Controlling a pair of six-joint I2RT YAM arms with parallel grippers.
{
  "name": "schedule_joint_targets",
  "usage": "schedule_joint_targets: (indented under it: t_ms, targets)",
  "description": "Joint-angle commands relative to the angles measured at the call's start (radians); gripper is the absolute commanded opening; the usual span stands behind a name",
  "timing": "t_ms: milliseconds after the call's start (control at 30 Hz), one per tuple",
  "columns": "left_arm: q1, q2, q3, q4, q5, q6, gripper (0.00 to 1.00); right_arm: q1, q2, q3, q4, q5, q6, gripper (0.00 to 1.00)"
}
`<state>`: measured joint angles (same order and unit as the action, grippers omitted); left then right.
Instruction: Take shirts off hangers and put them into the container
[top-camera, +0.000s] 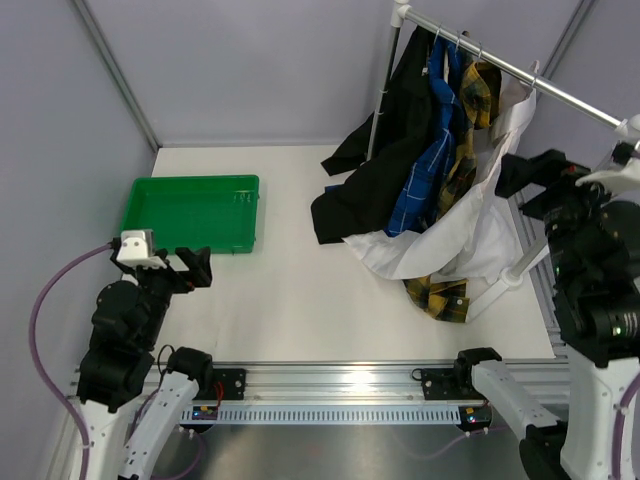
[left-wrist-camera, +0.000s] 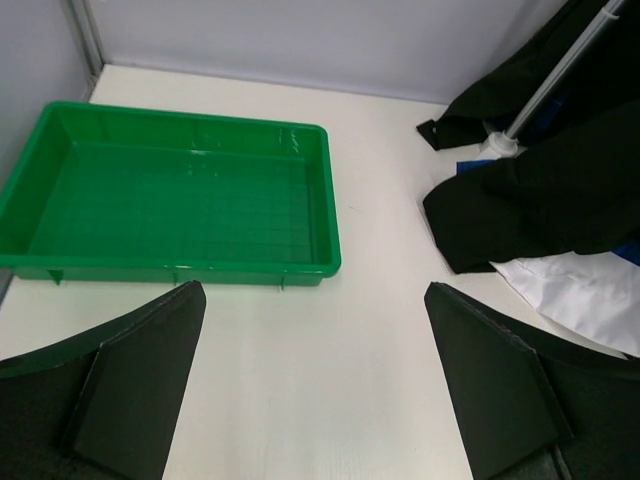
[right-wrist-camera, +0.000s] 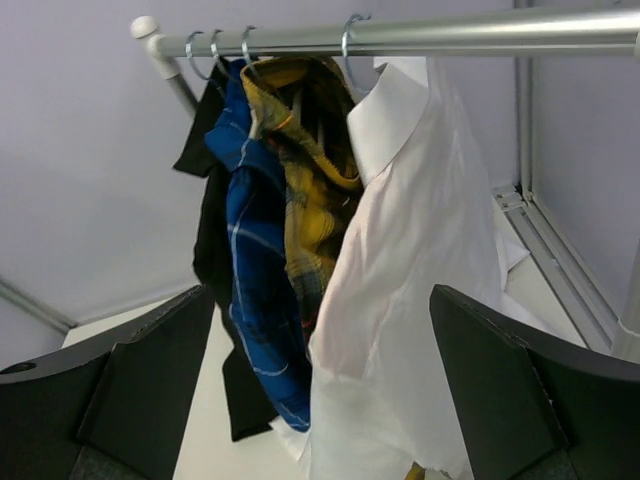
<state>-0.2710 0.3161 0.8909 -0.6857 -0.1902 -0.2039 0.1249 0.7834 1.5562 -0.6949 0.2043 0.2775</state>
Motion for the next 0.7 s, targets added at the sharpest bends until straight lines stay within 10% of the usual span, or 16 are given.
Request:
schedule_joint_targets:
  t_ms: [0, 267, 667]
  targets:
    - [-0.004, -0.014, -0.067, 0.161, 0.066, -0.038, 0.99, 0.001, 0.141, 0.088, -0.023, 0.138, 0.038, 0.99]
    - [-0.005, -0.052, -0.211, 0.216, 0.048, -0.051, 0.99, -0.001, 0.421, 0.277, -0.104, 0.305, 0.031, 0.96]
    - [-0.01, -0.054, -0.242, 0.224, 0.043, -0.052, 0.99, 0.001, 0.487, 0.26, -0.144, 0.343, 0.034, 0.65]
